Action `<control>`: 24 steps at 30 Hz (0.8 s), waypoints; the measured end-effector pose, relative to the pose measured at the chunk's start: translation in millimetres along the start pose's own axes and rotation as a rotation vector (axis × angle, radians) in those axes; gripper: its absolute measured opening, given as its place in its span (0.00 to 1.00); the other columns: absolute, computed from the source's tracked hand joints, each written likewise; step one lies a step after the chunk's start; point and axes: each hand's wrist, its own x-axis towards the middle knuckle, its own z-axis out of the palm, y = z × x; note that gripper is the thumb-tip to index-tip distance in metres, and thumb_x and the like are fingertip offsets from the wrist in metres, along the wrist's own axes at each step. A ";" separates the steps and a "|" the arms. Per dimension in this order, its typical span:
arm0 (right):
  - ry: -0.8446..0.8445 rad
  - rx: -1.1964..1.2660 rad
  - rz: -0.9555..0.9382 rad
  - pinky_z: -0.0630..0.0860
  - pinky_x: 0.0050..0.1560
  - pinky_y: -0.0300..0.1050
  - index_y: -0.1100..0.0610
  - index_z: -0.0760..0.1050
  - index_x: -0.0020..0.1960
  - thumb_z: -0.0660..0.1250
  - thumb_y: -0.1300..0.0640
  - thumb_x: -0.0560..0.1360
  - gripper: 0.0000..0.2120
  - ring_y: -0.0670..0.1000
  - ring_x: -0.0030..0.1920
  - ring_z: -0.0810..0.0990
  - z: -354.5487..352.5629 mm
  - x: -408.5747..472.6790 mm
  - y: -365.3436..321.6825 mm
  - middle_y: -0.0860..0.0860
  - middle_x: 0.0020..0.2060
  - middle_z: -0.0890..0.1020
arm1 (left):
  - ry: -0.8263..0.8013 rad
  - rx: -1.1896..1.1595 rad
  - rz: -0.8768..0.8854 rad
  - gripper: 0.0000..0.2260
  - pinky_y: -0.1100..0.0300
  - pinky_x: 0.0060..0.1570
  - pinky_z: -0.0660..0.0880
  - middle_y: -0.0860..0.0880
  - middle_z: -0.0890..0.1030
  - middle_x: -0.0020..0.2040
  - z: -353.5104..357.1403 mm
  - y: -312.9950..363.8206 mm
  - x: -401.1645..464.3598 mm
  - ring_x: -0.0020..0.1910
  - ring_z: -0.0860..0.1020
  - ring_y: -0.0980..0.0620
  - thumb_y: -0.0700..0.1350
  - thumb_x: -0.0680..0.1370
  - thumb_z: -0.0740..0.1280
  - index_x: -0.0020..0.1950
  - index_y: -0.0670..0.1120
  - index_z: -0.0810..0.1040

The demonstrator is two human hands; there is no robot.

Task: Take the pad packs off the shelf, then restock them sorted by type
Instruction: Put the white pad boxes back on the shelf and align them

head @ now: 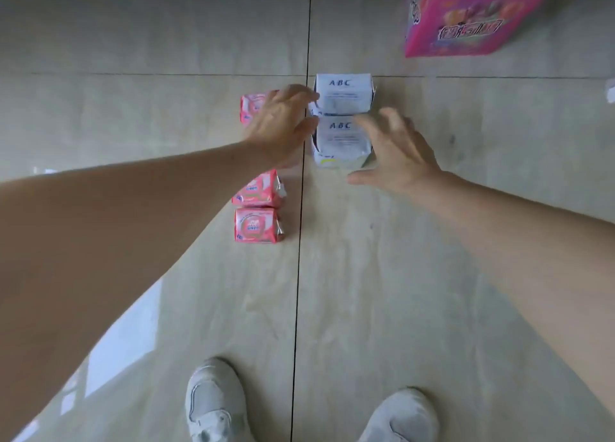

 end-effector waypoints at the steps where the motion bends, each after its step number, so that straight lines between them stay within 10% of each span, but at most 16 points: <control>1: 0.005 0.004 0.006 0.70 0.58 0.52 0.49 0.62 0.71 0.78 0.44 0.63 0.42 0.60 0.65 0.65 8.5 7.0 3.3 0.56 0.67 0.63 | 0.012 0.002 -0.016 0.19 0.55 0.66 0.61 0.48 0.69 0.71 5.3 -2.1 7.6 0.68 0.66 0.44 0.45 0.79 0.60 0.70 0.46 0.70; 12: 0.124 0.093 -0.128 0.70 0.43 0.44 0.57 0.67 0.66 0.76 0.51 0.67 0.32 0.55 0.57 0.73 39.0 -4.9 49.0 0.54 0.62 0.67 | -0.104 -0.012 -0.037 0.26 0.54 0.71 0.54 0.52 0.53 0.78 21.0 -9.1 58.5 0.75 0.54 0.46 0.50 0.80 0.61 0.77 0.54 0.56; 24: -0.034 0.203 -0.059 0.72 0.52 0.48 0.53 0.60 0.71 0.76 0.52 0.68 0.38 0.53 0.57 0.73 23.7 -26.9 69.5 0.50 0.65 0.67 | -0.123 -0.037 -0.084 0.29 0.62 0.52 0.66 0.42 0.66 0.63 21.2 12.2 64.2 0.54 0.71 0.47 0.47 0.72 0.73 0.70 0.43 0.67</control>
